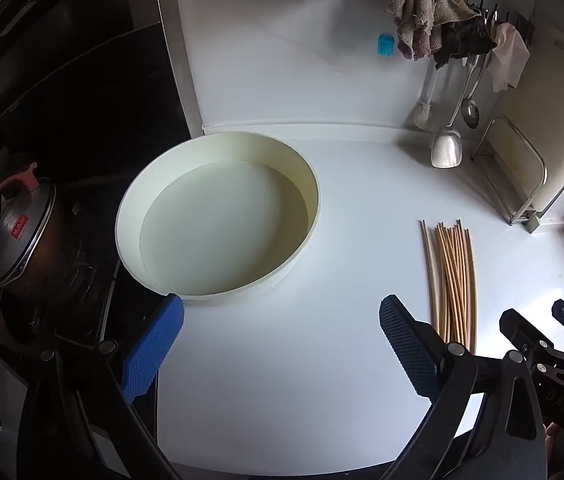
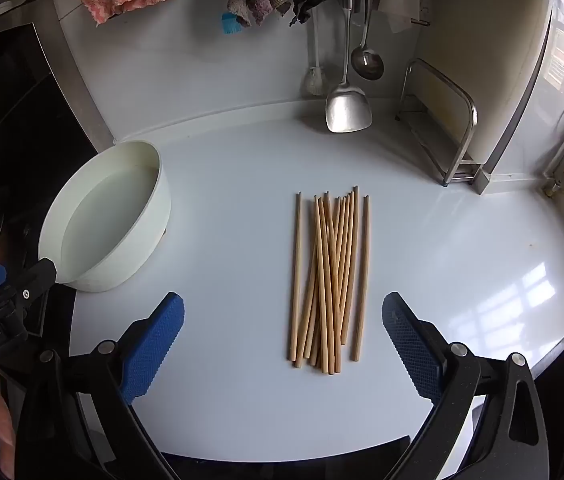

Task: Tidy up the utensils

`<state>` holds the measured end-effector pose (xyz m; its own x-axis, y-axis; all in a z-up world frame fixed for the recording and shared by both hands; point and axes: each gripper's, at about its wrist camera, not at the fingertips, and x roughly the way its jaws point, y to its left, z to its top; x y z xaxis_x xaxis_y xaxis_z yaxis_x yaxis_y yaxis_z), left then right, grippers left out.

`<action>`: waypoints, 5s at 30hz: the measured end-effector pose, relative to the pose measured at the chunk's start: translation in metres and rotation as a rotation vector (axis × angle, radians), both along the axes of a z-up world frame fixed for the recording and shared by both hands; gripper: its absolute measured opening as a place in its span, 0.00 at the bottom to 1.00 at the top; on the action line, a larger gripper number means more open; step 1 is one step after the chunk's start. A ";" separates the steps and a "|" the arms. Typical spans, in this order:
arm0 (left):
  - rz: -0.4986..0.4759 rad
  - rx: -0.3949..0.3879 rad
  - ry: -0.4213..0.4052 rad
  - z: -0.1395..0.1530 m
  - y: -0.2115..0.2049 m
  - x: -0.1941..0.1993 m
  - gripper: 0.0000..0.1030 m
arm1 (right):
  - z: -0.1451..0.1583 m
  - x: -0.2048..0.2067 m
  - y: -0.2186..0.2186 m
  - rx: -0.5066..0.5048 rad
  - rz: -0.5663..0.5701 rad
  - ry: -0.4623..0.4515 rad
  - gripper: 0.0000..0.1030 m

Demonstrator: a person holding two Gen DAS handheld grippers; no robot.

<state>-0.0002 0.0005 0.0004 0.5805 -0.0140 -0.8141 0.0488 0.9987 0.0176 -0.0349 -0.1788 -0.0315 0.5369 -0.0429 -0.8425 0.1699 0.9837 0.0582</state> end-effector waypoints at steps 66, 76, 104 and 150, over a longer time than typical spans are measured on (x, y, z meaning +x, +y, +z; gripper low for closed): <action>-0.003 0.017 0.008 0.001 0.007 -0.003 0.94 | -0.001 -0.003 0.005 -0.004 -0.005 0.000 0.92; -0.011 0.015 0.012 -0.002 0.008 0.000 0.94 | -0.001 -0.001 0.009 -0.007 -0.013 0.004 0.92; -0.222 -0.067 0.105 -0.099 -0.102 0.036 0.94 | -0.081 -0.020 -0.098 0.029 -0.146 -0.008 0.92; -0.211 -0.047 0.098 -0.179 -0.154 0.075 0.94 | -0.169 0.037 -0.122 -0.087 -0.130 0.012 0.91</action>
